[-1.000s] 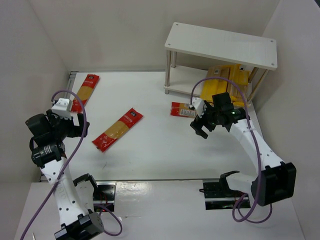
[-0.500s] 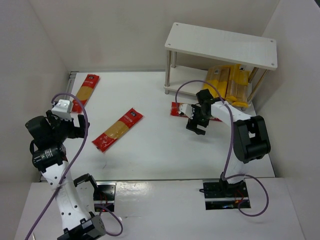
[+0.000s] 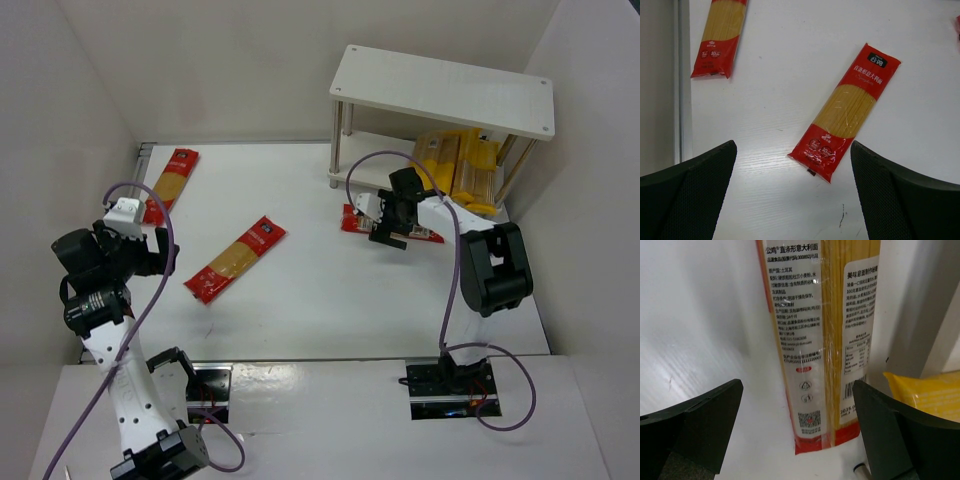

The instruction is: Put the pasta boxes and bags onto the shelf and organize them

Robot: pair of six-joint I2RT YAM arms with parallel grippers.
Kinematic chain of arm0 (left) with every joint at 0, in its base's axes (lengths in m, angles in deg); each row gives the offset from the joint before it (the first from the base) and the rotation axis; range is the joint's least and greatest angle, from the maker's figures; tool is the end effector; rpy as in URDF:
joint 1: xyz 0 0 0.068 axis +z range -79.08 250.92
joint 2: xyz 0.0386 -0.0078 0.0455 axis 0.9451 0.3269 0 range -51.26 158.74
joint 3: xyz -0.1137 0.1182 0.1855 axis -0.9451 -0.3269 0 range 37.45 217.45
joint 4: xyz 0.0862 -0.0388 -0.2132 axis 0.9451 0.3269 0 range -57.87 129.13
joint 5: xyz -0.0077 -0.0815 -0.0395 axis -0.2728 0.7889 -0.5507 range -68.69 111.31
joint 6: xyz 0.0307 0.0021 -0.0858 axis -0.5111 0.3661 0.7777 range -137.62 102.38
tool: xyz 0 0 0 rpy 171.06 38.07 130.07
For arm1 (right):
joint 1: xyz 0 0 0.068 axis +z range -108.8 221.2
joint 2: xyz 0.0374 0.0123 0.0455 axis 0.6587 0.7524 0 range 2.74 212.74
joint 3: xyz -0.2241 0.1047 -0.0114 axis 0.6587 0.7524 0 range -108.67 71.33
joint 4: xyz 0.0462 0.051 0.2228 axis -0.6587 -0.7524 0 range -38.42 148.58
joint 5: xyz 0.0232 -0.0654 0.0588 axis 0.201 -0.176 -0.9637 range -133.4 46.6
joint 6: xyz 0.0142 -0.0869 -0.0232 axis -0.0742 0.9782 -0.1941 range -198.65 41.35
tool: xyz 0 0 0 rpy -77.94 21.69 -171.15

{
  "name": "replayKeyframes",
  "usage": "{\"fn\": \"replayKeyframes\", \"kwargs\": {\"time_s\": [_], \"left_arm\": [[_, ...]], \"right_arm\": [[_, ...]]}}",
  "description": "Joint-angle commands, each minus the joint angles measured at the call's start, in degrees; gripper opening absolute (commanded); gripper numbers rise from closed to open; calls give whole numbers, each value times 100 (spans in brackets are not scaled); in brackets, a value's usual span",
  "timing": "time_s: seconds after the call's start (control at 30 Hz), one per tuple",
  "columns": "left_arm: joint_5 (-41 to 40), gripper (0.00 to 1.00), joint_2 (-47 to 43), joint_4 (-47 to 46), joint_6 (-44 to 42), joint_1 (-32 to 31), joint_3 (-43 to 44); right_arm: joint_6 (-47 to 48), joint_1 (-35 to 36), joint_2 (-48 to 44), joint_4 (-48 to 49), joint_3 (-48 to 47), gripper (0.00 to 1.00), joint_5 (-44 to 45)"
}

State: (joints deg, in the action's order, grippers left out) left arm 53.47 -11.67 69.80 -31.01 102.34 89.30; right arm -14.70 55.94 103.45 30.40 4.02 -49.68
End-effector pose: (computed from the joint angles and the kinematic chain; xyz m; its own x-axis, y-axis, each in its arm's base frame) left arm 0.1616 0.0478 0.3078 -0.3636 0.0077 -0.9315 0.0548 0.9984 -0.0131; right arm 0.3364 0.0977 0.1428 -0.1010 -0.9500 -0.2954 -0.8973 0.2153 -0.3855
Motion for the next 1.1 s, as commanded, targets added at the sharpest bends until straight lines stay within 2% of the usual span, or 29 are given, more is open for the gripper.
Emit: {"fn": "replayKeyframes", "kwargs": {"time_s": [0.0, 0.1, 0.23, 0.37, 0.47, 0.5, 0.6, 0.7, 0.9, 1.07], "left_arm": [[36, 100, -39, -181, -24, 31, -35], [36, 100, -39, -181, 29, 31, -35], [36, 100, -92, -181, 29, 31, -35], [36, 100, -92, -181, 29, 31, -35], [36, 100, -92, -181, 29, 31, -35], [36, 100, -92, -181, 29, 31, -35], [36, 100, -144, -181, 29, 31, -35], [36, 100, -145, -181, 29, 31, -35], [36, 100, -145, -181, 29, 31, -35], [36, 100, -145, -181, 29, 31, -35]], "right_arm": [[83, -33, 326, 401, -274, 99, 188], [22, -33, 467, 577, -336, 99, 189], [-30, -33, 573, 577, -441, 93, 189], [-84, -33, 713, 386, -572, 79, 189], [-84, -33, 862, 78, -722, 57, 136], [-84, -33, 915, 76, -722, 40, 136], [-84, 20, 916, 15, -661, 10, 136], [-136, 73, 916, 15, -608, 0, 189], [-189, 318, 802, -327, -608, 0, -118], [-558, 907, 749, -469, -486, 0, -251]]}}
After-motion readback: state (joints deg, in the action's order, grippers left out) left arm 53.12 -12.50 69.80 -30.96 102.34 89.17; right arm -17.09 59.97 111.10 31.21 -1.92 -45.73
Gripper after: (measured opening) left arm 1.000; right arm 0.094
